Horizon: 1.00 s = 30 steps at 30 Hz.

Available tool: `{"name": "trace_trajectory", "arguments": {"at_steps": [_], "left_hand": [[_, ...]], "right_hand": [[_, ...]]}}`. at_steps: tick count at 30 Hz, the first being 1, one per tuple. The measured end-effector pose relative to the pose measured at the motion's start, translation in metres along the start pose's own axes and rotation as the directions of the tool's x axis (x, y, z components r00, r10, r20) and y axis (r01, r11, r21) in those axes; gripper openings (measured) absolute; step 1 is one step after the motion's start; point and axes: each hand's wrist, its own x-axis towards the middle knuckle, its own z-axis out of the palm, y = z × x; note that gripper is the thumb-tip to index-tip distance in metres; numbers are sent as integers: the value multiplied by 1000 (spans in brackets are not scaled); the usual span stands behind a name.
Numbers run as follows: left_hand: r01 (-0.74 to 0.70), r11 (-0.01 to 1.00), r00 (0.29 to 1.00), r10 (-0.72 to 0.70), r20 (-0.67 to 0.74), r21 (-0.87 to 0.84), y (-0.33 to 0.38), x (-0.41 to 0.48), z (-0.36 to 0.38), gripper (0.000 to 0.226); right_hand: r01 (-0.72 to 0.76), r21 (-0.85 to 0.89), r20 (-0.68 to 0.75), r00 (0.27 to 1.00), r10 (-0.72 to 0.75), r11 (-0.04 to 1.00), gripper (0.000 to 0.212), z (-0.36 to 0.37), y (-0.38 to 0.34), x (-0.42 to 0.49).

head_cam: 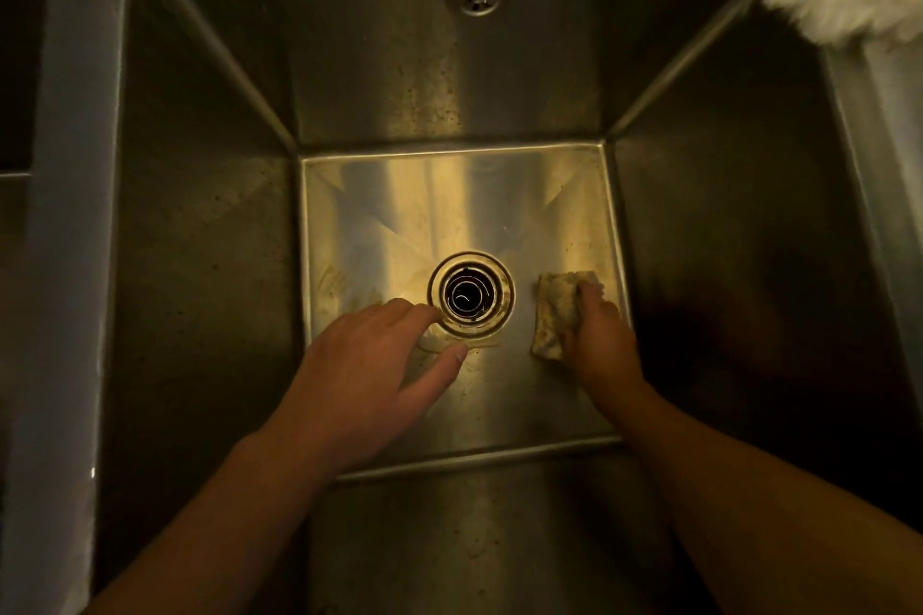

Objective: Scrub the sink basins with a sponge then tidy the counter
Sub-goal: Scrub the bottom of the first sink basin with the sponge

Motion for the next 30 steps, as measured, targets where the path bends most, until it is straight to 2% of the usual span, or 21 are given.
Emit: {"name": "trace_trajectory", "arguments": {"at_steps": [6, 12, 15, 18, 22, 24, 27, 30], "left_hand": [[-8, 1000, 1000, 7, -27, -22, -2, 2, 3, 56], [4, 998, 998, -7, -63, -57, -5, 3, 6, 52], [6, 998, 999, -9, -52, -66, -4, 3, 12, 56], [6, 996, 998, -11, -55, -91, -3, 4, 14, 59], [20, 993, 998, -26, -55, -119, -4, 5, 15, 61], [32, 991, 997, -40, -61, -127, -7, 7, 16, 60], [55, 989, 994, -68, -90, -140, -12, 11, 15, 58], [84, 986, 989, -101, -112, -145, -15, 11, 15, 54]], "right_hand": [[169, 14, 30, 985, -170, 985, 58, 17, -44, 0], [411, 132, 84, 902, -423, 902, 43, 34, -77, -6], [418, 174, -42, 908, -418, 892, 42, 21, -74, -4], [355, 116, -146, 930, -337, 928, 44, 0, -59, 14], [218, 64, -123, 970, -209, 974, 48, -1, -47, 34], [200, 69, -119, 974, -191, 977, 49, 11, -52, 37], [254, 106, -136, 961, -239, 961, 49, 24, -75, 44], [386, 152, -29, 922, -386, 910, 50, 35, -103, 47]]}}
